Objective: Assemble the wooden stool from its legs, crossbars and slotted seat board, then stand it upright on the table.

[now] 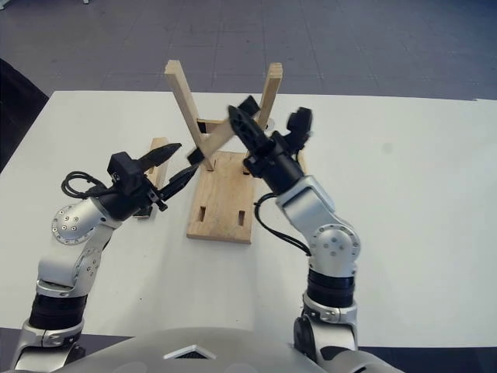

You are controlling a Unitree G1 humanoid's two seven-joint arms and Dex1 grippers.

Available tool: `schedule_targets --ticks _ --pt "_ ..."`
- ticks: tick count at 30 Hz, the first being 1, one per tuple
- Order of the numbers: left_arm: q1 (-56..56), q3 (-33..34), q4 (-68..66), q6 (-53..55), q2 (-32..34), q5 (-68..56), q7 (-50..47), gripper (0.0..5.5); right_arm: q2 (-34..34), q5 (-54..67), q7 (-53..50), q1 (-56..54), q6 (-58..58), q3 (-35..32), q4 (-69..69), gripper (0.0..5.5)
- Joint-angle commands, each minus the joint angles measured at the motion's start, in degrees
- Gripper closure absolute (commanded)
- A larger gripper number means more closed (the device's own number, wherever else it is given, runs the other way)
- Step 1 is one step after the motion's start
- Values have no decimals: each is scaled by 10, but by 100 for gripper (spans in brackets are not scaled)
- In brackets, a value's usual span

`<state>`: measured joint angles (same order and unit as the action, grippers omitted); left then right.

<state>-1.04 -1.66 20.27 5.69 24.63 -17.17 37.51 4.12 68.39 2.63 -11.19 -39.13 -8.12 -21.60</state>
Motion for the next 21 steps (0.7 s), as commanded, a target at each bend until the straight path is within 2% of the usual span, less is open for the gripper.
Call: schedule_targets --ticks 1,4,8,10,14,18,21 --pt "44 13 -23 -24 34 -1 42 276 56 -2 -20 30 0 -70 2 508" --pt "72 14 -51 -31 43 4 55 276 100 -43 -23 44 10 -98 5 508" --pt "74 32 -120 -49 42 39 24 276 149 -231 -25 25 71 -51 27 508" --pt "64 37 -141 -52 37 56 0 276 140 -308 -37 7 104 -19 62 508" --pt "58 34 -148 -53 34 64 -10 276 110 -391 -47 -17 160 -13 158 508" --pt "61 35 -144 -48 34 64 -10 276 92 -425 -33 -25 196 -20 230 508" --pt "65 35 -141 -47 32 65 -11 276 82 -434 -26 -30 205 -25 233 508"
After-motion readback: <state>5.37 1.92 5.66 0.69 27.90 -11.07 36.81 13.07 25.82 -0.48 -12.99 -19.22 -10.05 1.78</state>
